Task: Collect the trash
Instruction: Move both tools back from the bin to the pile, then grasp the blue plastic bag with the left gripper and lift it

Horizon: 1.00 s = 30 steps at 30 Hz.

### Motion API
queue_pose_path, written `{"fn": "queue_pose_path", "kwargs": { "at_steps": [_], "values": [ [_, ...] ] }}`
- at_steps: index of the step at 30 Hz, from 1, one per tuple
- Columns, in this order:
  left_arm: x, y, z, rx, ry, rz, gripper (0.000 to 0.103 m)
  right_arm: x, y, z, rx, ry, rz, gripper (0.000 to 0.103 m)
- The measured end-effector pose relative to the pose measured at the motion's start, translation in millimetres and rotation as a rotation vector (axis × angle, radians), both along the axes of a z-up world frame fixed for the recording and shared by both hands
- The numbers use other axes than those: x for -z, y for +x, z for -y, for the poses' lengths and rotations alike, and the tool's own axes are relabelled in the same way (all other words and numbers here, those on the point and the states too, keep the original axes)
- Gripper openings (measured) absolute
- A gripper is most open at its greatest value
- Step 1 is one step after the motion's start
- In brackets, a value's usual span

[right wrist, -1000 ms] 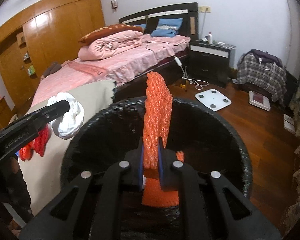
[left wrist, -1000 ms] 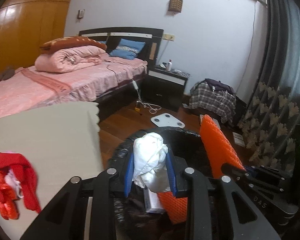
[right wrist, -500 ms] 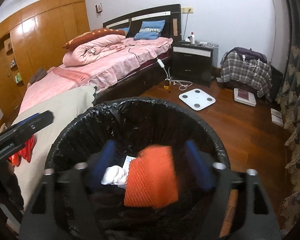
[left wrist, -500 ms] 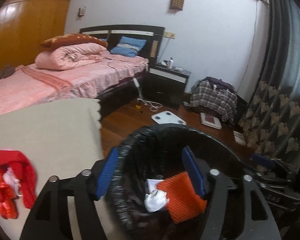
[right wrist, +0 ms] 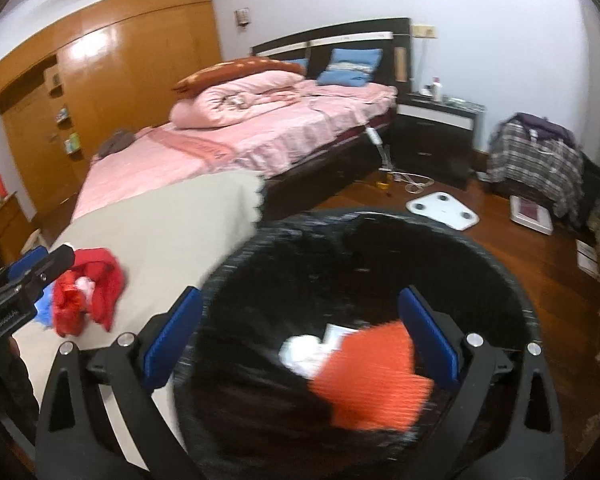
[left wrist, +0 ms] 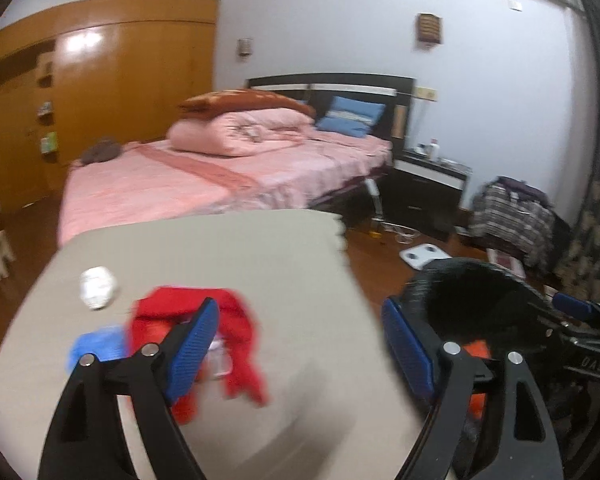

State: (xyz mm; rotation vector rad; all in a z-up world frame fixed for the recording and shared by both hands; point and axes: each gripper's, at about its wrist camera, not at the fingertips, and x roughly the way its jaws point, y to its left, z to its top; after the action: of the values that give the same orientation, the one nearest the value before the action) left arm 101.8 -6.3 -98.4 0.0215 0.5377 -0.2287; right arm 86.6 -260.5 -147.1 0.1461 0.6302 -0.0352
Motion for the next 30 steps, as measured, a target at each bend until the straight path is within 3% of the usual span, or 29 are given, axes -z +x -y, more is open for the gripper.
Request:
{"fn": "queue_pose_path", "kwargs": {
  "at_steps": [15, 30],
  "values": [
    [25.5, 1.3, -123.0, -0.275, 0.05, -0.042, 0.082, 6.6, 47.7, -120.6, -0.221, -0.034, 0.007, 0.096],
    [73.4, 39.9, -160.2, -0.317, 0.001, -0.182, 0.082, 41.7, 73.2, -164.6, -0.264, -0.084, -0.054, 0.096]
  ]
}}
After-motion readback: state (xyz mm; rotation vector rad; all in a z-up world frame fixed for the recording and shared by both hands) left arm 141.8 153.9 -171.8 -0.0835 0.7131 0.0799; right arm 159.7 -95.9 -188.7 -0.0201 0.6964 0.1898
